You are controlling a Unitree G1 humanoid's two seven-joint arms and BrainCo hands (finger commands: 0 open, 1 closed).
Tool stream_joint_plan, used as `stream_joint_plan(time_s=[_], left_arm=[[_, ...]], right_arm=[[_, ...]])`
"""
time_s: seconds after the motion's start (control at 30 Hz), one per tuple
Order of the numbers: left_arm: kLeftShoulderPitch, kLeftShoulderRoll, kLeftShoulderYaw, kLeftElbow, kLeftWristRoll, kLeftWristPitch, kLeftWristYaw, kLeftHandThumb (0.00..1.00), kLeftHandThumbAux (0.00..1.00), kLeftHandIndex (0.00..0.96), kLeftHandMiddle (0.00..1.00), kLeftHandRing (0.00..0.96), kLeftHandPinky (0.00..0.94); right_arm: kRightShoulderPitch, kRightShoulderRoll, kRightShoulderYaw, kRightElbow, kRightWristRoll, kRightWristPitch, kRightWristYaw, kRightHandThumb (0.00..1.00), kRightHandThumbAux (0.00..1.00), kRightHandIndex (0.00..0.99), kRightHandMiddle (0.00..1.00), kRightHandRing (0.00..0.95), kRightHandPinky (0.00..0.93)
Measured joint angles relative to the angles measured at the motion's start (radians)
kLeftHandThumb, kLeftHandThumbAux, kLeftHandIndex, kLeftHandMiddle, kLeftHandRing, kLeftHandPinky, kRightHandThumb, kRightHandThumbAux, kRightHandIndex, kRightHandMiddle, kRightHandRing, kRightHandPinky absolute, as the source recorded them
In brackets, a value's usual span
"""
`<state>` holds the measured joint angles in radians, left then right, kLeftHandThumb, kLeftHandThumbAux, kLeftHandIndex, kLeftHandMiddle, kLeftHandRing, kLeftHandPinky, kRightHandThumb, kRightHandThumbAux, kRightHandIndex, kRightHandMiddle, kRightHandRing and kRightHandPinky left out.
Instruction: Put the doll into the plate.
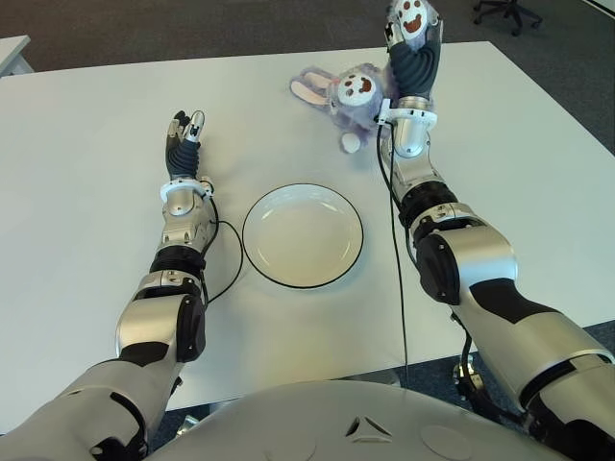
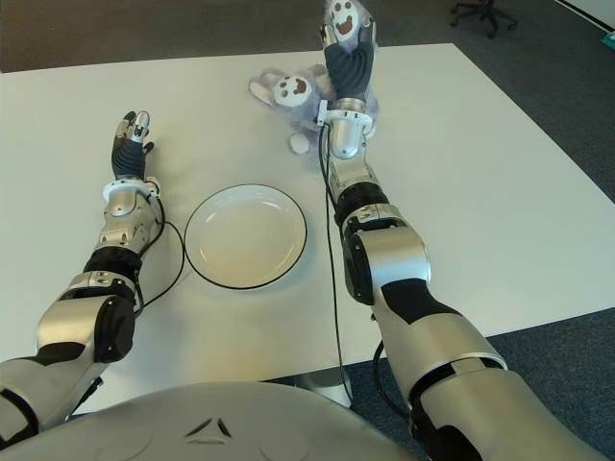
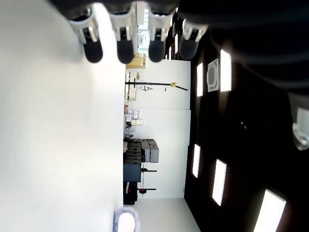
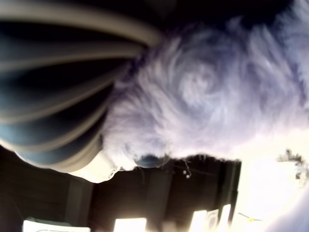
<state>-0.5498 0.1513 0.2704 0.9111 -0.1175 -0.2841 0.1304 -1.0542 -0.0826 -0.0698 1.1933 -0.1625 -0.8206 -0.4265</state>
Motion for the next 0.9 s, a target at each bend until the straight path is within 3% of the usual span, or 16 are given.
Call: stream_joint_plan(time_s=[0.3,0.6,0.9], left_arm=[[-0.002,0.0,0.0,0.004,0.0,-0.002,0.0,0.0,0.398,0.0,0.079,0.075,0.031],[-0.003,0.0,0.0,0.006,0.0,-0.006,0.0,0.0,0.4,0.0,0.087,0.082,0.023],[-0.003,0.0,-0.001,0.007,0.0,-0.009,0.0,0.0,0.401,0.0,0.074,0.07,0.008]], right_arm=[[0.0,0.0,0.006,-0.03,-0.008,-0.061,-0.016,0.749,0.703,0.441,0.837,0.844,0.861],[0.0,0.0,0.008,-0.035,-0.021,-0.141,-0.03,0.75,0.704,0.441,0.858,0.864,0.857],[0.0,-0.001,0.009,-0.04,-0.035,-0.172,-0.04,0.75,0.705,0.441,0.865,0.87,0.862]])
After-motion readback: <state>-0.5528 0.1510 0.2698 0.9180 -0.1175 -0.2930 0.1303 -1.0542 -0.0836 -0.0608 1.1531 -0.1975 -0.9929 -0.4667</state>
